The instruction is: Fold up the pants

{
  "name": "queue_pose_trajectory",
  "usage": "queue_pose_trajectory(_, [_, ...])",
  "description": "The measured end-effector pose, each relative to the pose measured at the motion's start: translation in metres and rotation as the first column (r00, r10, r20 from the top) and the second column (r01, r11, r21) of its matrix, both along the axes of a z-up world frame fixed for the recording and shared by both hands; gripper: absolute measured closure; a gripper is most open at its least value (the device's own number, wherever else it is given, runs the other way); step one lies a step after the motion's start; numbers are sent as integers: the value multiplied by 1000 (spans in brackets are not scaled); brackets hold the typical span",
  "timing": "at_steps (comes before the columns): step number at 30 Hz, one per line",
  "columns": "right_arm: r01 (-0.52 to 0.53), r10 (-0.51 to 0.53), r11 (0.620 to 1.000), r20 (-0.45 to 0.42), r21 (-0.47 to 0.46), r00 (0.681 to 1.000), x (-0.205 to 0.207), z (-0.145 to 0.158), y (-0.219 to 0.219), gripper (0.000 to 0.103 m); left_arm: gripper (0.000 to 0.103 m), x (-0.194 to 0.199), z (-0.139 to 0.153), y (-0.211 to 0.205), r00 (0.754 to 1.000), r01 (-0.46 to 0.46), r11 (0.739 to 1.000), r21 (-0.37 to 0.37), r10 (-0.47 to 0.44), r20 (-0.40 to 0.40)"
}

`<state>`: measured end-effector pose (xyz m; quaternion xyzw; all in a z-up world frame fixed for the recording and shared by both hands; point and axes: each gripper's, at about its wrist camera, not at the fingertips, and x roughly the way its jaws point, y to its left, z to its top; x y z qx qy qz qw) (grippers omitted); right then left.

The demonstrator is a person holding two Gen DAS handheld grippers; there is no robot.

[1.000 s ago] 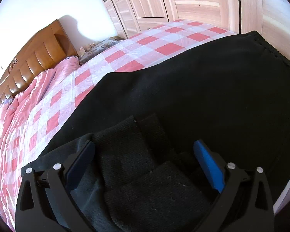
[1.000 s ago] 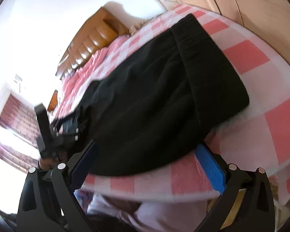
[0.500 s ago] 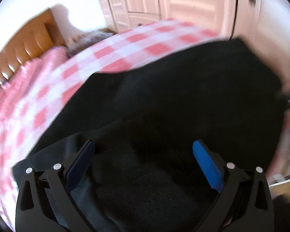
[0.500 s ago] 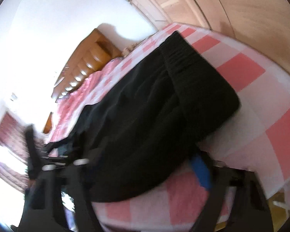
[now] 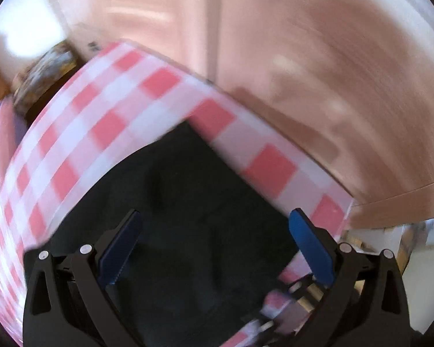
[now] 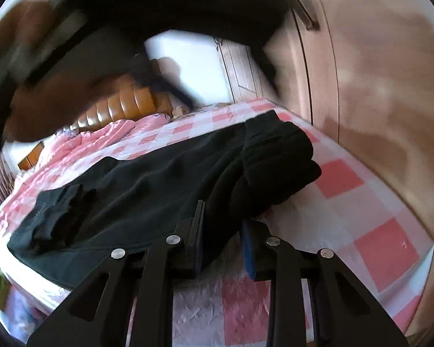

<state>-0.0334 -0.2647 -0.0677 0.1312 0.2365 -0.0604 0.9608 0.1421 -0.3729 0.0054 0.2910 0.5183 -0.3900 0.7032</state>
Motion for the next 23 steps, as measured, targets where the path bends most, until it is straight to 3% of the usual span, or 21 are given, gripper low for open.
queue_pose_trajectory(4, [1,0,996,11,-87,1000,-1,1,11,75,2,-12,-26,-43,998,47,979,199,-56,42])
queue_pose_trajectory(7, [0,2,992,19,-130,1000,-1,3,17,75,2,-13,-56,-61,992,44,930,365,-83,92])
queue_pose_trajectory(12, [-4,6,988,17,-157,1000,0,4,21,75,2,-15,-90,-68,982,43,836,547,-137,132])
queue_pose_trajectory(13, [-4,6,988,13,-152,1000,0,3,21,75,5,-15,-95,-69,979,44,817,575,-150,138])
queue_pose_trajectory(14, [-8,9,990,9,-144,1000,1,2,21,75,26,-15,-97,-66,975,42,801,598,-163,149])
queue_pose_trajectory(16, [-13,13,994,-2,-108,1000,1,1,17,73,65,-14,-93,-61,975,39,808,588,-160,154])
queue_pose_trajectory(17, [-20,20,997,-4,-80,1000,-1,1,13,73,73,-13,-88,-57,971,40,814,580,-168,168])
queue_pose_trajectory(19, [-36,36,999,3,-7,999,-8,0,5,56,77,-10,-78,-48,976,63,842,536,-164,142])
queue_pose_trajectory(20, [-29,29,999,4,25,1000,-12,-1,2,17,79,-5,-69,-41,982,61,867,494,-141,126])
queue_pose_trajectory(21, [-27,26,999,12,44,1000,-16,-2,1,4,79,-1,-62,-35,986,61,885,461,-126,113])
queue_pose_trajectory(23, [-44,43,996,9,78,999,-18,-4,1,4,80,5,-43,-20,992,50,923,381,-92,91])
